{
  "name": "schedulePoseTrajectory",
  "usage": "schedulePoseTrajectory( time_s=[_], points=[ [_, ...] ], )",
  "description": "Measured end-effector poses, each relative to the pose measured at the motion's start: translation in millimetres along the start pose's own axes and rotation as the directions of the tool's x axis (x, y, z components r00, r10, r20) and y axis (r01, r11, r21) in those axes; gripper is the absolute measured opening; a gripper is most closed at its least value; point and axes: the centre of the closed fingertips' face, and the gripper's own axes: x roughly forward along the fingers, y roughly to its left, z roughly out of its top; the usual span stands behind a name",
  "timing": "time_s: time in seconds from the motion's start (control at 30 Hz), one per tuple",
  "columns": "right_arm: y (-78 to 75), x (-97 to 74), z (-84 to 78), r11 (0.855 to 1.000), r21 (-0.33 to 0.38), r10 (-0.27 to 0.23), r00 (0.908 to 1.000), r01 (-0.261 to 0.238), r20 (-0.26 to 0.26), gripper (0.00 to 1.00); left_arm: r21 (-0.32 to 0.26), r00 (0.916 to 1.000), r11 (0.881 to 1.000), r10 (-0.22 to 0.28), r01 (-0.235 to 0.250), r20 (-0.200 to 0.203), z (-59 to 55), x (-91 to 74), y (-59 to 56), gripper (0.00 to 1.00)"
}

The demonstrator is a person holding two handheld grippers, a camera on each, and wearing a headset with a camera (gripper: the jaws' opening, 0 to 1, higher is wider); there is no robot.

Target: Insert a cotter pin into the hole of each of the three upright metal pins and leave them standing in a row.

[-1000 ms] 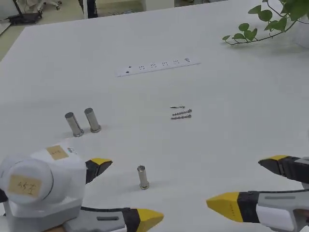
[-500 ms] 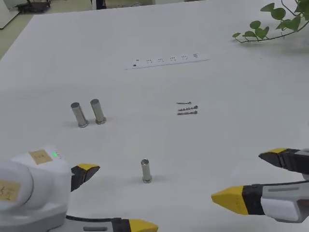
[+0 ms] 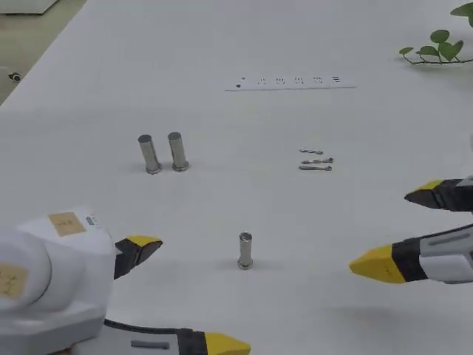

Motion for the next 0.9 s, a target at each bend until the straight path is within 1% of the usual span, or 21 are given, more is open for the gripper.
schedulePoseTrajectory(
  time_s=[0.07,0.13,0.2,0.27,0.37,0.47,0.53,0.6,0.7,0.77,0.83,0.87,0.9],
  points=[
    [-7.0,1.3,9.3,0.999,-0.044,0.002,0.9999,-0.002,-0.011,0.83,0.002,0.9999,1.000,0.014,-0.014,0.006,1.2,-2.7,1.9,0.95],
    [-12.8,3.2,17.5,0.997,-0.082,0.010,0.9996,-0.013,-0.028,0.82,-0.010,0.9995,1.000,0.026,-0.026,0.016,3.0,-5.0,3.9,0.95],
    [-14.8,5.7,24.6,0.993,-0.114,0.038,0.9979,-0.044,-0.052,0.80,-0.028,0.9991,0.999,0.031,-0.031,0.029,4.2,-6.2,5.2,0.96],
    [-18.0,8.2,34.3,0.990,-0.135,0.044,0.9981,-0.050,-0.043,0.79,-0.028,0.9985,0.999,0.044,-0.043,0.033,4.6,-6.9,7.6,0.96],
    [-27.1,12.7,48.8,0.979,-0.199,0.044,0.9975,-0.054,-0.056,0.79,-0.038,0.9979,0.998,0.051,-0.050,0.040,5.8,-8.8,9.5,0.95],
    [-36.1,17.9,56.9,0.967,-0.248,0.042,0.9954,-0.062,-0.086,0.78,-0.044,0.9974,0.998,0.055,-0.053,0.046,7.2,-9.7,10.0,0.95],
    [-42.9,22.6,63.8,0.958,-0.279,0.038,0.9951,-0.062,-0.091,0.77,-0.044,0.9973,0.998,0.057,-0.055,0.046,7.4,-10.0,10.3,0.94],
    [-49.0,27.1,70.2,0.956,-0.289,0.033,0.9962,-0.056,-0.081,0.75,-0.046,0.9972,0.997,0.059,-0.057,0.046,7.2,-10.4,10.5,0.94],
    [-56.3,36.9,77.9,0.960,-0.273,0.050,0.9960,-0.069,-0.074,0.71,-0.055,0.9976,0.997,0.056,-0.054,0.040,5.9,-10.0,9.5,0.94],
    [-60.4,44.1,80.1,0.958,-0.275,0.061,0.9945,-0.082,-0.085,0.70,-0.065,0.9976,0.996,0.059,-0.056,0.037,5.0,-9.2,9.7,0.94],
    [-68.9,51.5,80.4,0.951,-0.299,0.047,0.9932,-0.077,-0.107,0.70,-0.067,0.9976,0.996,0.057,-0.055,0.039,5.3,-8.8,9.4,0.94],
    [-74.6,56.5,79.7,0.946,-0.316,0.040,0.9913,-0.079,-0.126,0.70,-0.069,0.9976,0.996,0.056,-0.053,0.040,5.6,-8.6,9.1,0.94],
    [-78.2,60.1,79.3,0.944,-0.322,0.037,0.9900,-0.080,-0.136,0.69,-0.070,0.9976,0.996,0.055,-0.052,0.041,6.0,-8.2,8.9,0.94]
  ],
)
